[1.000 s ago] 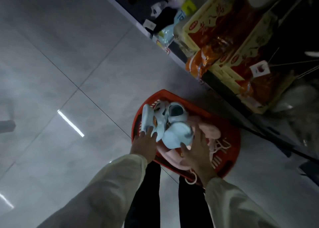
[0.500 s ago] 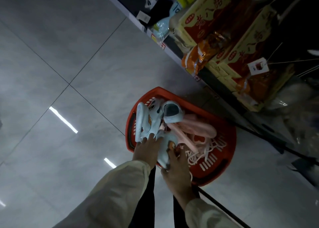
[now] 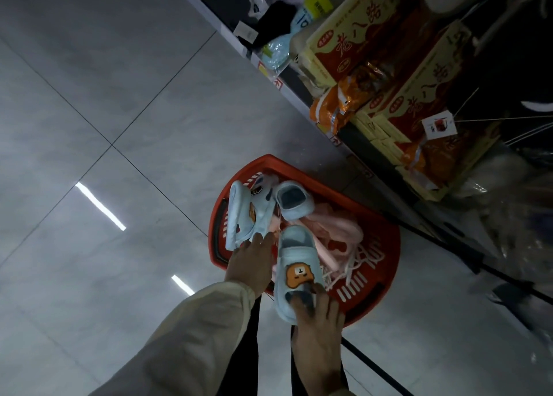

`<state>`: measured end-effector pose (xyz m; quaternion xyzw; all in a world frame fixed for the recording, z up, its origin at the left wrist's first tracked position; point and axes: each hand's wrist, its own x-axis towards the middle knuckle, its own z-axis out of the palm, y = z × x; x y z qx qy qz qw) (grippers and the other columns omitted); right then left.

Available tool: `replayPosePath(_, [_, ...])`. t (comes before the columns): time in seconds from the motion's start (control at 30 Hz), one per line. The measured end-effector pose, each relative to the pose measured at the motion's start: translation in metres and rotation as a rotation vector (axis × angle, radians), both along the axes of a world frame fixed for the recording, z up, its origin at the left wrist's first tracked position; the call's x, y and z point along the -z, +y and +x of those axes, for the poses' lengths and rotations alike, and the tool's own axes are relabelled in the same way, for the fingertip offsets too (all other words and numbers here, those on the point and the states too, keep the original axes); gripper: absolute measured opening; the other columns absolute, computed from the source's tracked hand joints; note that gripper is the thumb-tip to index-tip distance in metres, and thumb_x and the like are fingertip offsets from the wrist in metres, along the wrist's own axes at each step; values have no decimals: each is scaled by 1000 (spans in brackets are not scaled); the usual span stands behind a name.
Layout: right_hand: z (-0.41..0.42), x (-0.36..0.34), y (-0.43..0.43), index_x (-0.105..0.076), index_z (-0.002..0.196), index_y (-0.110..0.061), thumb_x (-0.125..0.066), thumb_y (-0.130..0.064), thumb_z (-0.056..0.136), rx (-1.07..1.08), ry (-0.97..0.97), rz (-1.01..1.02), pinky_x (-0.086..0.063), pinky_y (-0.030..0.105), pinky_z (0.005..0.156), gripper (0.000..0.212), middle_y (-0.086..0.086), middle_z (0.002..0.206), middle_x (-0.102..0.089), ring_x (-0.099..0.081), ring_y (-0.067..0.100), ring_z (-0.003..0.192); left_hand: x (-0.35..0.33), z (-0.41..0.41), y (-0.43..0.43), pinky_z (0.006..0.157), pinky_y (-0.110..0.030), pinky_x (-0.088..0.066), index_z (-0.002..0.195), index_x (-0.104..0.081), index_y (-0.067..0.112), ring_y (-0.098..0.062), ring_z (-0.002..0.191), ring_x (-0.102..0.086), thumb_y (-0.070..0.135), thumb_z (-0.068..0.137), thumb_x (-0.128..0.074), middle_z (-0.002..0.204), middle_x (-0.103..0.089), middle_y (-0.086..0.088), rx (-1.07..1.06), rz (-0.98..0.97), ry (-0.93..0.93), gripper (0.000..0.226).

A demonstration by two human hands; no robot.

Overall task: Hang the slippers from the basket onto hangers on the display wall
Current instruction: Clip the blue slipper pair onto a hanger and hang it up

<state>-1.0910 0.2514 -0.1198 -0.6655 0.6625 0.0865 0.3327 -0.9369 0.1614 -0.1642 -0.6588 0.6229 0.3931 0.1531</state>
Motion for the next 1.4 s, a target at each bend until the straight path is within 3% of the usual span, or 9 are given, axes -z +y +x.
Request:
replayPosePath(0.13, [-19,-3,12,-60,104,-35,-92,-5,40,128,42,12,-53,46,65,78,11,121,-49,-57,32,94,7,-11,0,98,-44,-51,154,-23,20,-29,119,-58,25,102,-51,146,-42,-8,-5,13,-23,60])
replayPosePath(0.33, [-42,-14,46,-60,98,-35,-79,-14,66,144,109,-98,-48,41,60,43,19,109,-63,-61,36,78,9,-37,-26,99,-44,-48,159,-3,20,-32,128,-48,15,98,-53,166,-4,-5,-8,-43,25,79])
replayPosePath(0.6, [-52,-10,28,-74,95,-29,-55,-23,74,85,140,-117,-49,43,62,29,18,116,-55,-60,38,84,26,-69,-52,93,-45,-51,156,-18,20,-35,119,-56,18,95,-57,159,-30,-2,105,94,108,73])
replayPosePath(0.83, [-36,2,12,-68,104,-20,-85,1,48,71,38,-88,-52,44,62,62,18,115,-55,-57,33,87,19,-58,-44,116,-45,-34,159,-17,28,-26,145,-33,37,105,-37,165,-19,5,-8,175,201,58])
replayPosePath(1.03, [-14,14,-13,-61,126,-17,-84,-7,65,45,-44,-28,-57,39,78,66,14,123,-51,-60,27,98,0,-48,-19,121,-46,-24,156,-22,27,-27,148,-27,60,100,-35,163,-23,0,-72,162,199,67])
replayPosePath(1.13, [2,26,-19,-43,144,-17,-61,-24,95,166,-214,105,-45,30,101,52,8,144,-44,-52,27,125,-2,-35,-4,118,-44,-29,156,-24,29,-27,143,-33,54,100,-44,155,-35,-2,-260,170,260,65])
replayPosePath(1.23, [10,30,-18,-36,150,-23,-50,-15,99,35,-448,150,-35,27,115,53,-3,157,-28,-31,10,145,-2,-14,2,115,-46,-31,153,-31,29,-28,142,-30,54,98,-48,152,-38,-1,-313,160,71,63])
replayPosePath(1.33, [8,28,-34,-53,136,-21,-53,3,90,147,-511,60,-38,24,112,51,-8,146,-43,-36,-3,137,1,-1,7,110,-43,-39,148,-39,20,-28,134,-36,52,98,-48,145,-41,-7,-242,59,-111,60])
replayPosePath(1.4, [4,32,-52,-55,131,-19,-57,5,88,229,-422,-29,-44,30,108,49,-5,140,-50,-42,1,132,4,0,11,104,-41,-44,147,-40,20,-27,126,-46,49,97,-51,137,-48,-7,-245,56,-60,58])
